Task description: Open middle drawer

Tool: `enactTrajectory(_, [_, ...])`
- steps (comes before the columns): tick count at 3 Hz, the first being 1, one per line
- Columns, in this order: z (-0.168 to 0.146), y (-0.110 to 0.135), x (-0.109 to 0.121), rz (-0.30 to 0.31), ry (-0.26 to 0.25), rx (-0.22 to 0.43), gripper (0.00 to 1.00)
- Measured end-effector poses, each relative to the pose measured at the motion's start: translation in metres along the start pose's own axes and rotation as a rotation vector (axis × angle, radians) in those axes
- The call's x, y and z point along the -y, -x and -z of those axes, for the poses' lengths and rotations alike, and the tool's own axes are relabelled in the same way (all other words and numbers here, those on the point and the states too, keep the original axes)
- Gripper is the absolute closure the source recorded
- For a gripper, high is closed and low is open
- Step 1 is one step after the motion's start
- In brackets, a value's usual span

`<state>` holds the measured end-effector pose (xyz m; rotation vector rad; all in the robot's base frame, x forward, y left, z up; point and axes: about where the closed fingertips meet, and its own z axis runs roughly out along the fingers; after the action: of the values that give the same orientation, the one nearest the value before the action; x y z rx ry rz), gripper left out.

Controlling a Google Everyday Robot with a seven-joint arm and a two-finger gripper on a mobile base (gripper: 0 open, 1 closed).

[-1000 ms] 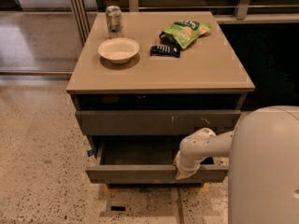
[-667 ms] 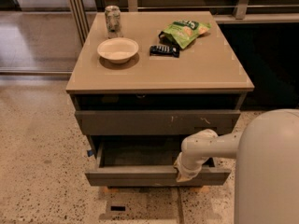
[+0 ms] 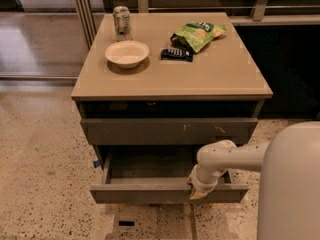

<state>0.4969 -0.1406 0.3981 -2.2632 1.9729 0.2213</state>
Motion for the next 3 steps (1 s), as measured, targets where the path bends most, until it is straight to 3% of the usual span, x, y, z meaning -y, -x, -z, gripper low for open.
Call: enactTrajectory(3, [-0.0039,-0.0004,-0.0036,-0.009,0.029,0.005,1.00])
